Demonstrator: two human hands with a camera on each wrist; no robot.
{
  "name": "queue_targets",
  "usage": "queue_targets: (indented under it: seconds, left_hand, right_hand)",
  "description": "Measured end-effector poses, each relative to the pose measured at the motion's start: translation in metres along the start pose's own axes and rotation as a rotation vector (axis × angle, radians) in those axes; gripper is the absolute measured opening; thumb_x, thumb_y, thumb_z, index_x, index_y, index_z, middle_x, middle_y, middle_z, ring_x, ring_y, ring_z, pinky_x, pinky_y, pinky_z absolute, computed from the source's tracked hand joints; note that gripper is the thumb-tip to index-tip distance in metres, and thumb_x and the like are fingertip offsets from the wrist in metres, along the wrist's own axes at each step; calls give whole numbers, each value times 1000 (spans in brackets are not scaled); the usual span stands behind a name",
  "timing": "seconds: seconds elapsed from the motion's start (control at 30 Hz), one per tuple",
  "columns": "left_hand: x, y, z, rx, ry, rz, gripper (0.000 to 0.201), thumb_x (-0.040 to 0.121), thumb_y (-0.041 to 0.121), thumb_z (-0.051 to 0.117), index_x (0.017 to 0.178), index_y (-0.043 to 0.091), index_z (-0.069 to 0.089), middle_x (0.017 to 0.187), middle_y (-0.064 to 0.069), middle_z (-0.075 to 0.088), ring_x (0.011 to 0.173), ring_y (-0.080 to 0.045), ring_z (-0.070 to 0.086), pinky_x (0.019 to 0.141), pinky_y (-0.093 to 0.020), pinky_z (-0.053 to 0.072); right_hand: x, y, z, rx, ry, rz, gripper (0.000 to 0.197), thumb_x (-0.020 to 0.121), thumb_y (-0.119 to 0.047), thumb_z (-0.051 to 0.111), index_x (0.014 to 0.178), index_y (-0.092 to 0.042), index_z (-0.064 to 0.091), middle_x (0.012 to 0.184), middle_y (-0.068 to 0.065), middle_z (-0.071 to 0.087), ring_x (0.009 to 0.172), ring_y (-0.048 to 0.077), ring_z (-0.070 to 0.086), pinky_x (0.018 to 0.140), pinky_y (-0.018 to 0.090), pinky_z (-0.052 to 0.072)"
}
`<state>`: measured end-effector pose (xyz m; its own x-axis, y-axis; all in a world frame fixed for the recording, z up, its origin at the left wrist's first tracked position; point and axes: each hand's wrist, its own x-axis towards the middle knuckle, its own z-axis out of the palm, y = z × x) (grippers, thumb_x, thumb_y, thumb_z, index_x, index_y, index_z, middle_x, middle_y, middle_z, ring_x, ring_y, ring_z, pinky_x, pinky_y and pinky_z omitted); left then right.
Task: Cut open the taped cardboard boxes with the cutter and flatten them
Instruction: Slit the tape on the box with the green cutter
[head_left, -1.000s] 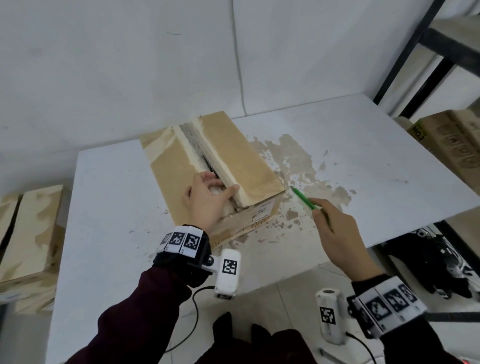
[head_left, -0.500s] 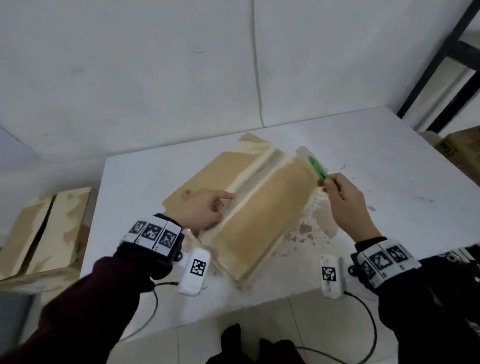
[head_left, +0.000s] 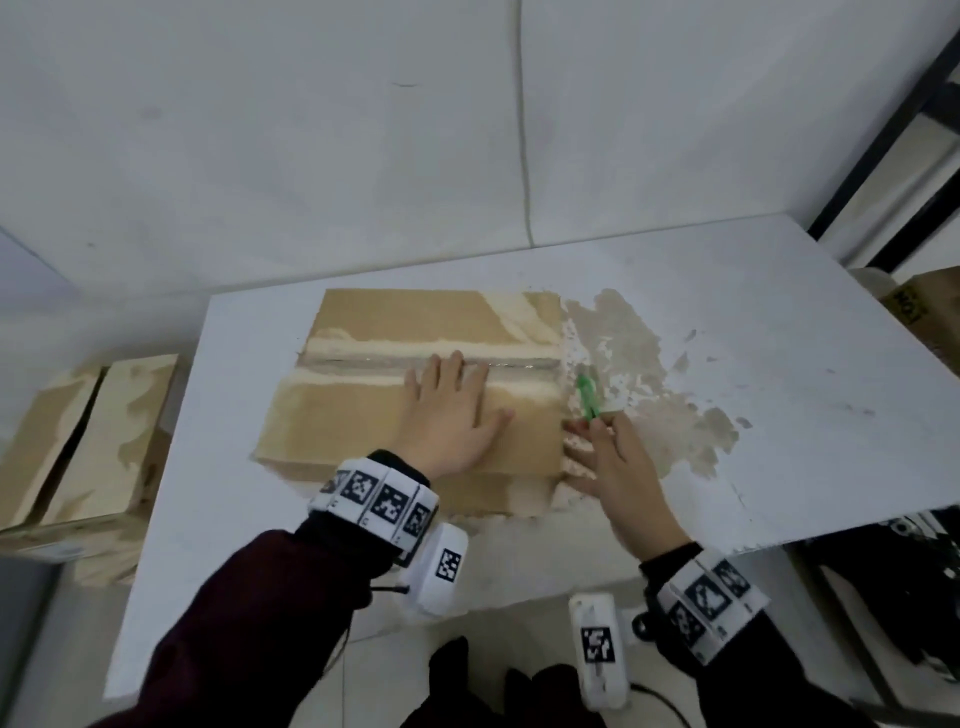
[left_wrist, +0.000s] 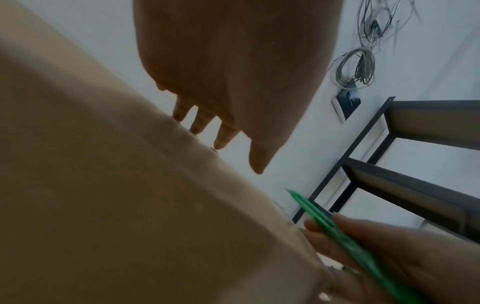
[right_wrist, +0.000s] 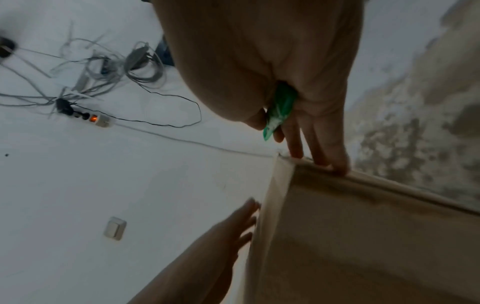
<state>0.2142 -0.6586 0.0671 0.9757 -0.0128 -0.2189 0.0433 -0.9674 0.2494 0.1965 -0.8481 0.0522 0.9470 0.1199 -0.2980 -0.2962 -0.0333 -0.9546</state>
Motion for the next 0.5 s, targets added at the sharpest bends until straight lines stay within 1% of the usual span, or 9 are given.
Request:
queue_targets:
  seconds: [0.07, 0.1, 0.17, 0.23, 0.3, 0.37, 0.4, 0.43, 0.5]
  left_hand:
    - [0, 5, 11, -23, 89, -32, 68, 96, 58, 28, 150, 19, 19, 159, -11, 10, 146, -34, 1, 117, -51, -4]
    - [-1, 5, 16, -21, 150, -31, 66, 96, 57, 28, 149, 18, 23, 158, -9, 16, 147, -32, 4, 117, -50, -3]
    - [-3, -1, 26, 3, 262, 25, 63, 95, 57, 26, 145, 20, 34, 153, -7, 30, 145, -28, 16, 117, -49, 1]
    - [-5, -9, 32, -19, 344, 97, 64, 90, 57, 25, 138, 19, 46, 144, -7, 43, 139, -29, 29, 117, -50, 12]
    - [-3, -11, 33, -60, 409, 136, 59, 87, 52, 32, 125, 15, 57, 128, -8, 55, 125, -30, 43, 111, -51, 25]
    - [1, -10, 33, -66, 469, 154, 49, 85, 46, 38, 112, 13, 62, 111, -6, 58, 109, -28, 50, 103, -49, 33]
    - [3, -9, 33, -61, 487, 157, 45, 85, 45, 40, 107, 13, 62, 106, -5, 58, 103, -27, 50, 101, -47, 35]
    - [6, -9, 33, -54, 498, 155, 40, 85, 44, 41, 103, 14, 61, 102, -3, 57, 100, -25, 49, 100, -46, 35]
    - [10, -9, 35, -46, 511, 146, 32, 85, 42, 42, 97, 16, 57, 97, 0, 54, 95, -22, 47, 99, -44, 34]
  right_hand:
    - [-10, 6, 7, 65, -97, 45, 23, 103, -25, 31, 115, -12, 45, 113, -4, 62, 99, 13, 66, 68, 33, 59]
    - [-11, 9, 8, 28, -115, 41, 23, 102, -24, 32, 116, -12, 46, 111, -3, 63, 94, 12, 67, 65, 34, 59]
    - [-8, 13, 3, -130, -90, -14, 21, 102, -21, 36, 111, -12, 52, 99, 2, 64, 75, 14, 66, 53, 27, 53]
    - [6, 14, -9, -377, -33, -122, 18, 100, -20, 41, 104, -15, 58, 84, 4, 60, 61, 14, 54, 49, 19, 42]
    - [22, 10, -20, -490, -4, -221, 16, 98, -19, 45, 105, -24, 59, 74, 2, 59, 56, 13, 47, 49, 21, 39]
    - [34, 3, -28, -548, -34, -289, 26, 97, -16, 46, 114, -33, 57, 71, 4, 60, 55, 21, 50, 49, 29, 43]
    - [38, -1, -30, -595, -52, -322, 28, 97, -16, 47, 116, -34, 58, 71, 7, 61, 57, 27, 52, 51, 36, 45]
    - [42, -4, -32, -649, -72, -355, 29, 97, -16, 48, 116, -34, 60, 71, 8, 62, 58, 30, 53, 51, 39, 44]
    - [49, -10, -38, -761, -111, -417, 29, 96, -17, 49, 116, -33, 63, 71, 4, 65, 51, 22, 50, 47, 33, 39]
